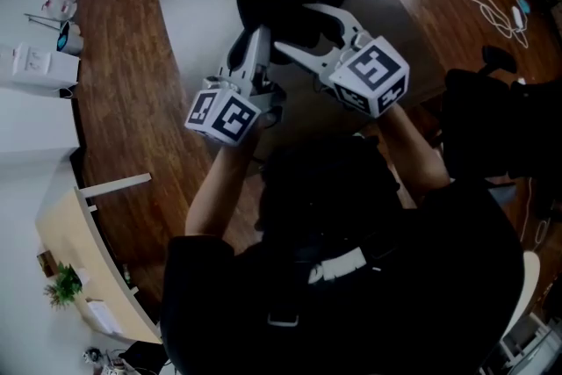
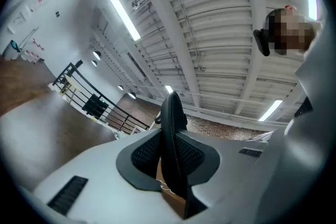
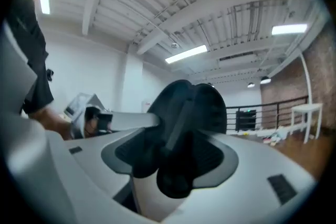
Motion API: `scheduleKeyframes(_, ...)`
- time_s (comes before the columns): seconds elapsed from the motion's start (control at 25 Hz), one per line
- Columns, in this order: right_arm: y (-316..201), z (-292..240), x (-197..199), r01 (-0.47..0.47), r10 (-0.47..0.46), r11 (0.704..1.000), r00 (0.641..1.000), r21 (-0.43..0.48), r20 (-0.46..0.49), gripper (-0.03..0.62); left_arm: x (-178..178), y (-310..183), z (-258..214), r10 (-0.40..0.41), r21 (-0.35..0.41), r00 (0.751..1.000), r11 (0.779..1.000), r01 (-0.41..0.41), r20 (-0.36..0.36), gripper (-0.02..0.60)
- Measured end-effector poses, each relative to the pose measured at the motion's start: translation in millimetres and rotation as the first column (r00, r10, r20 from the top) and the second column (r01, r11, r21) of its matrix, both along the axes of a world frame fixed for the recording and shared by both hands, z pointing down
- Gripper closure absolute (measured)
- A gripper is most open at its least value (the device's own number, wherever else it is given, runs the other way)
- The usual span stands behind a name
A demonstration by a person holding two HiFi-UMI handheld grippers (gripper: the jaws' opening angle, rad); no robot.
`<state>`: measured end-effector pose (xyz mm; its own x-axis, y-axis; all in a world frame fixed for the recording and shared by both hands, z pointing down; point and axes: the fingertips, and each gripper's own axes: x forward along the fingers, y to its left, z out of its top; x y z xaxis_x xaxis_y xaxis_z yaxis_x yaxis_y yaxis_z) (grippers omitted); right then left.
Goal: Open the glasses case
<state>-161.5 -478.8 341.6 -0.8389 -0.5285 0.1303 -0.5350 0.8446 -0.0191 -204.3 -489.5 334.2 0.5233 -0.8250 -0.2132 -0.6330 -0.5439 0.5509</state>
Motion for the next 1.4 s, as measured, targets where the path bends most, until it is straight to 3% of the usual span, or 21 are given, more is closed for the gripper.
scheduleKeyframes(0.08,-4.5,6.2,4.3,-0.043,0.045,0.998,0.998,0.049,-0.041,0.424,8.3,5.3,1.1,0.020,0.038,0.998,0.999,-0.022,0.060,0.529)
scheduleKeyframes(0.24,-14.0,28.3,32.5,-0.102,0.103,0.993,0.995,-0.050,0.006,0.517,15.0,20.5,18.6,0.081,0.059,0.970,0.994,-0.097,0.231,0.464)
scheduleKeyframes(0.36,-26.1,85.0,57.8,-0.193,0.181,0.968,0.980,-0.163,-0.084,0.531,-1.9,38.9,44.8,0.076,0.049,0.939,0.994,-0.098,0.334,0.464)
scheduleKeyframes(0.56,-30.1,236.2,36.6,-0.252,0.123,0.916,0.917,-0.313,-0.379,0.534,-23.1,56.9,71.4,-0.009,-0.016,0.947,1.000,0.015,0.321,0.464)
scheduleKeyframes(0.68,-30.7,293.8,19.6,-0.282,0.074,0.899,0.853,-0.336,-0.516,0.534,-31.9,68.0,83.8,-0.055,-0.055,0.947,0.996,0.076,0.318,0.465)
scheduleKeyframes(0.76,-27.0,316.7,14.3,-0.306,0.069,0.890,0.822,-0.338,-0.565,0.534,-40.4,74.9,88.3,-0.077,-0.070,0.938,0.992,0.107,0.337,0.465)
scheduleKeyframes(0.92,-25.8,320.4,7.6,-0.318,0.089,0.897,0.811,-0.307,-0.578,0.503,-57.6,83.2,92.5,-0.118,-0.068,0.929,0.986,0.151,0.352,0.465)
scheduleKeyframes(1.0,-31.3,309.2,7.9,-0.324,0.123,0.904,0.823,-0.280,-0.554,0.499,-61.4,83.5,90.1,-0.138,-0.052,0.920,0.984,0.168,0.368,0.465)
scheduleKeyframes(1.08,-36.9,287.1,6.8,-0.322,0.172,0.910,0.867,-0.262,-0.467,0.494,-62.9,80.9,83.7,-0.153,-0.031,0.910,0.983,0.178,0.386,0.465)
scheduleKeyframes(1.24,-32.9,204.3,-0.4,-0.245,0.219,0.939,0.967,-0.240,-0.130,0.405,-60.7,78.6,72.6,-0.175,0.021,0.903,0.983,0.182,0.392,0.463)
scheduleKeyframes(1.32,-20.2,145.7,2.7,-0.180,0.197,0.962,0.978,-0.204,0.066,0.385,-52.7,79.3,64.2,-0.178,0.046,0.895,0.984,0.175,0.409,0.463)
scheduleKeyframes(1.4,-1.7,90.0,10.7,-0.108,0.139,0.984,0.962,-0.141,0.233,0.426,-42.4,80.7,57.0,-0.186,0.093,0.872,0.982,0.162,0.452,0.463)
